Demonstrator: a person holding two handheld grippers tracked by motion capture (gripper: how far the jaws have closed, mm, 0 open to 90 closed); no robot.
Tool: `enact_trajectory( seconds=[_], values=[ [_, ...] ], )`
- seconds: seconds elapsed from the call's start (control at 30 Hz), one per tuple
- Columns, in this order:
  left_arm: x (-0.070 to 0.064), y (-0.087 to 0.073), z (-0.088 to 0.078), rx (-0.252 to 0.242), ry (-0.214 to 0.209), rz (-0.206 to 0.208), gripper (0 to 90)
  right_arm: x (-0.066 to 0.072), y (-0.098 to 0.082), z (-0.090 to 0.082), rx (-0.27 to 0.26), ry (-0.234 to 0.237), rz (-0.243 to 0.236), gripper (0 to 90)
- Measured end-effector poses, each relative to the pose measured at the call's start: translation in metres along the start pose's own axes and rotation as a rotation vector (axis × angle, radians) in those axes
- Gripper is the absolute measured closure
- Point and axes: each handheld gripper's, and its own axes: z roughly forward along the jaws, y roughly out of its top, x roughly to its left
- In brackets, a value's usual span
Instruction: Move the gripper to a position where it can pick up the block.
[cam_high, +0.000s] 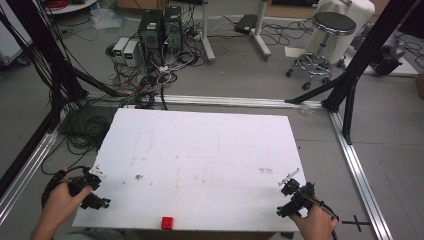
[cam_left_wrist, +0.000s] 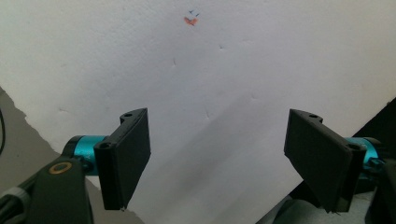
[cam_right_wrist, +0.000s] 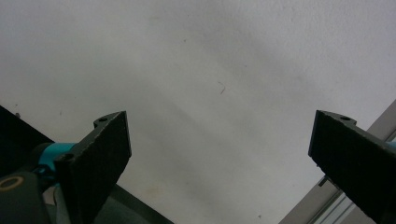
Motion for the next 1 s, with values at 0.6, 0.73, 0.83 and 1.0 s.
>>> enact_trajectory(
  seconds=[0.6,0.73,0.83,1.0],
  values=[
    [-0.005,0.026,-0.007,0.017,-0.001,0.241,22.9,0.001,0.0,0.001,-0.011,0.007,-0.023,5.0],
    [-0.007,0.031,-0.006,0.018,-0.017,0.268,23.0,0.001,0.0,0.0,-0.012,0.007,-0.02,5.1],
    [-0.01,0.036,-0.005,0.02,-0.036,0.295,23.0,0.001,0.0,0.0,-0.014,0.007,-0.021,5.0],
    [-0.015,0.044,-0.007,0.015,-0.064,0.354,23.0,0.001,0.001,-0.001,-0.019,0.009,-0.025,5.1]
  ],
)
